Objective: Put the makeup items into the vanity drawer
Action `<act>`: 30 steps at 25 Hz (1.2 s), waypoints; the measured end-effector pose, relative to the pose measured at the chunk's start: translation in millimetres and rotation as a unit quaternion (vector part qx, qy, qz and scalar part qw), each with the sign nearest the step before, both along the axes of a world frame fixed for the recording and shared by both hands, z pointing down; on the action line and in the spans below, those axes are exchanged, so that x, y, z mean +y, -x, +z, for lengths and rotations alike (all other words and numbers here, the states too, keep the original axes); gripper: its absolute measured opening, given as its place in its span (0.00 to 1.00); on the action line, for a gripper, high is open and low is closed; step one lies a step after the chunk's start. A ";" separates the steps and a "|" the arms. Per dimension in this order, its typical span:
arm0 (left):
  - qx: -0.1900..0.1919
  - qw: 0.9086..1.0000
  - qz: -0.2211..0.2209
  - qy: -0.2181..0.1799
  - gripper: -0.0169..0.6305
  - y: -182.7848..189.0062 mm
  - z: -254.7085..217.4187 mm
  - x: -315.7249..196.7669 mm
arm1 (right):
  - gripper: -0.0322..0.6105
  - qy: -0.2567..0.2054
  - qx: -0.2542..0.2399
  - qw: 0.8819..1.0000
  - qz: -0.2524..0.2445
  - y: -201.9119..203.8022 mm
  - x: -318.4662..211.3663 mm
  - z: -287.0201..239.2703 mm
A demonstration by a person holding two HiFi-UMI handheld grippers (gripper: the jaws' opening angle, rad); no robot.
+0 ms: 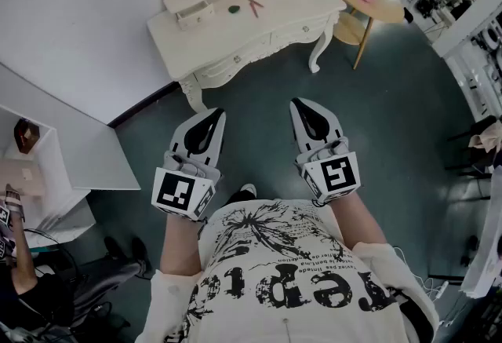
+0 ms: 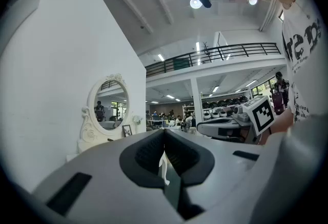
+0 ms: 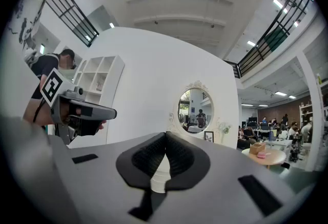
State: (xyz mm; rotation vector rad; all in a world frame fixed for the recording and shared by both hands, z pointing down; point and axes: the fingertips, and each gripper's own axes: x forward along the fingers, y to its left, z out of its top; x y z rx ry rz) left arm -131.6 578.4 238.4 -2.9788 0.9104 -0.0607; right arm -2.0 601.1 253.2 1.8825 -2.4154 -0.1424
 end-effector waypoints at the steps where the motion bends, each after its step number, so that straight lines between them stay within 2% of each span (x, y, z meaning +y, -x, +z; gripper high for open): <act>1: 0.000 1.000 0.001 -0.001 0.05 0.2 0.1 -2.6 | 0.07 0.001 -0.004 1.000 0.002 0.2 -2.5 0.6; 10: 0.006 1.000 0.008 0.003 0.05 8.3 3.2 -33.2 | 0.07 0.004 -0.002 1.000 0.007 10.7 -31.7 1.4; 14: 0.011 1.000 0.016 0.009 0.05 13.1 8.0 -59.6 | 0.07 0.005 -0.018 1.000 0.010 18.6 -56.6 4.5; 15: 0.010 1.000 0.020 0.011 0.05 14.3 10.2 -66.4 | 0.10 0.003 -0.014 1.000 0.008 22.1 -64.1 5.4; 17: 0.008 0.999 0.027 0.015 0.05 17.0 14.5 -78.6 | 0.61 0.000 -0.001 1.000 0.001 29.7 -79.3 6.8; 18: 0.008 0.999 0.030 0.017 0.05 18.7 16.0 -83.9 | 0.72 -0.001 0.003 1.000 -0.001 32.1 -86.1 7.0; 22: 0.007 0.999 0.033 0.024 0.05 27.5 20.4 -101.9 | 0.78 0.000 0.023 1.000 0.005 37.6 -107.5 6.3; 30: 0.014 0.999 0.003 0.031 0.05 23.7 48.1 -170.9 | 0.78 0.013 0.013 1.000 -0.011 21.9 -185.2 34.4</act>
